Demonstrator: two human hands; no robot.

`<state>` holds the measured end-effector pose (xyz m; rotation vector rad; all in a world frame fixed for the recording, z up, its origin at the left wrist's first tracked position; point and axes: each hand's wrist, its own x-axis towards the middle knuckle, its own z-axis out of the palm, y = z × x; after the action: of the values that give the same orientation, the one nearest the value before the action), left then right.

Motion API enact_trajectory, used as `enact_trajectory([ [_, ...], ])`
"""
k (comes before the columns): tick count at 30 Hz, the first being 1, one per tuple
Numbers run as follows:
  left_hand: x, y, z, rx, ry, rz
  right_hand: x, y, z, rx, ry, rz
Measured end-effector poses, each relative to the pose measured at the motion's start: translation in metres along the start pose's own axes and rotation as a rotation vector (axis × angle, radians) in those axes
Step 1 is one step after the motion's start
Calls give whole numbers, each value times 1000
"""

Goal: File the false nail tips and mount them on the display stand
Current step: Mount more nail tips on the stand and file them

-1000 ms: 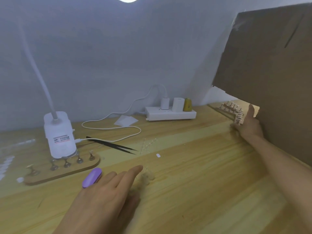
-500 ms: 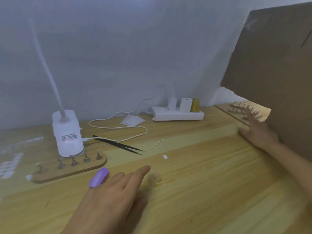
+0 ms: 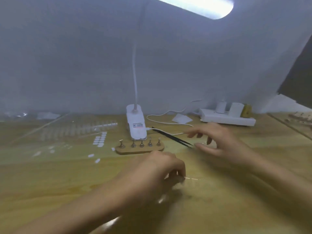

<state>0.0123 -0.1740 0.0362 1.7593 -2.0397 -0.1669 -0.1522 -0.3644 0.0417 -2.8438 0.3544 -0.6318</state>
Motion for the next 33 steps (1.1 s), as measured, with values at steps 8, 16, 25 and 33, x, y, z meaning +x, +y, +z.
enact_trajectory([
  [8, -74, -60, -53, -283, 147, -255, 63, -46, 53, 241, -163, 203],
  [16, -110, -94, -66, -528, 247, -509, 75, -47, 57, 317, -178, 229],
  [25, -101, -92, -53, -908, 317, -628, 68, -57, 48, 293, -5, 135],
  [33, -90, -79, -46, -1053, 328, -580, -5, -94, 45, 405, -61, 39],
])
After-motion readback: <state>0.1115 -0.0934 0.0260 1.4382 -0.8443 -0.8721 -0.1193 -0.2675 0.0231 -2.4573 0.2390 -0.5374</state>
